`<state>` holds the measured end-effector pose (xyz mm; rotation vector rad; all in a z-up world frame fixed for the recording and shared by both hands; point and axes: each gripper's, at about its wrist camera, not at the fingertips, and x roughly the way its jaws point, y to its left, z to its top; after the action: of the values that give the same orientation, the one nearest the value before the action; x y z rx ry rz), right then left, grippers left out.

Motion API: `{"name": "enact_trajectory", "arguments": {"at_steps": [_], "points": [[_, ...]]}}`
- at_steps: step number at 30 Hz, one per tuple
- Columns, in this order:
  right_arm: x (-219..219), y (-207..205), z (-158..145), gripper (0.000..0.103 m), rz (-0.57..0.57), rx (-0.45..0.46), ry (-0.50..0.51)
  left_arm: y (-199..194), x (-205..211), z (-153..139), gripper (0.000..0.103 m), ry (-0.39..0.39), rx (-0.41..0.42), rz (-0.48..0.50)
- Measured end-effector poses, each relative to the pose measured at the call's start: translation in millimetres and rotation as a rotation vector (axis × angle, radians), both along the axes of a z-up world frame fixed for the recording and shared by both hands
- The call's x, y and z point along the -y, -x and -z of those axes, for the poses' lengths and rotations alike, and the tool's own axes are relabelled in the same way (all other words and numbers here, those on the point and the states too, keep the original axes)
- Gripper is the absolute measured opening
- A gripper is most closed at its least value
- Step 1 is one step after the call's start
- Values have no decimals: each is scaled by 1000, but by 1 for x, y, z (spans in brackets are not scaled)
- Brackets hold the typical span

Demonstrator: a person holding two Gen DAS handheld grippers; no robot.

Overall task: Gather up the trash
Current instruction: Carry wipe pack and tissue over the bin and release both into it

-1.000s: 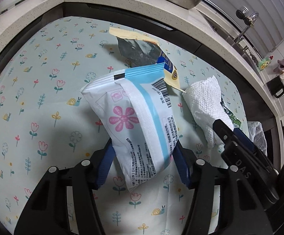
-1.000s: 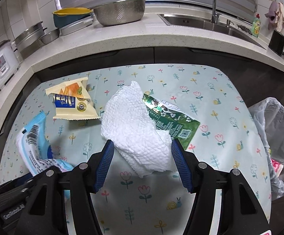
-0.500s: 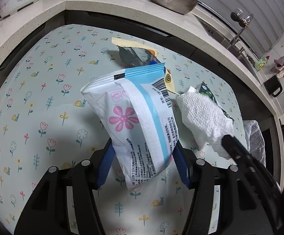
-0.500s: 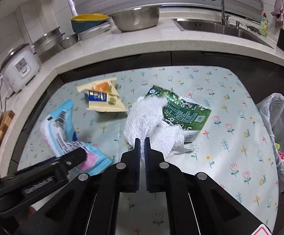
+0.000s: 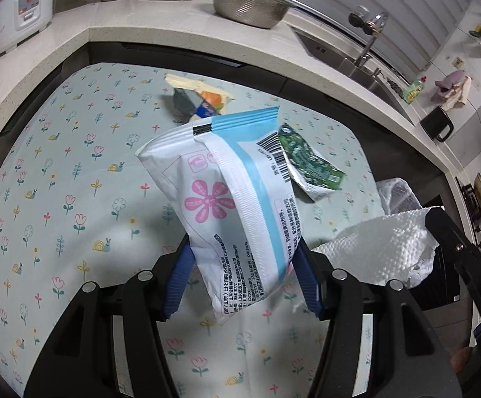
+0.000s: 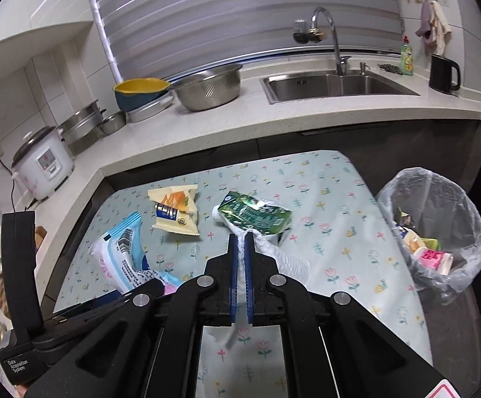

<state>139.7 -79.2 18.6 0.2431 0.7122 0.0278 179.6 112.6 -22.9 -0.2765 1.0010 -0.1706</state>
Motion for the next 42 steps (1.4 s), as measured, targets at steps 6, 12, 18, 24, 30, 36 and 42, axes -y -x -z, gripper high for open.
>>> {"name": "enact_trajectory", "arguments": {"at_steps": [6,12,18,24,30,36,42], "points": [[27,24,-11,4,54,28,-6,16,31,-15,55,-15,30,64],[57,47,-21,4,111,51,-12,32,67,-24,55,-41,55,137],[90,67,-24,4,177,66,-23,44,105,-31,55,-55,70,204],[123,84,-26,4,233,80,-31,51,142,-34,55,-74,80,270],[152,97,-30,4,293,96,-27,51,177,-37,55,-89,88,341],[184,111,-34,4,363,116,-32,47,223,-41,55,-103,109,439],[215,123,-34,4,433,122,-34,35,278,-39,55,-110,108,556]]}}
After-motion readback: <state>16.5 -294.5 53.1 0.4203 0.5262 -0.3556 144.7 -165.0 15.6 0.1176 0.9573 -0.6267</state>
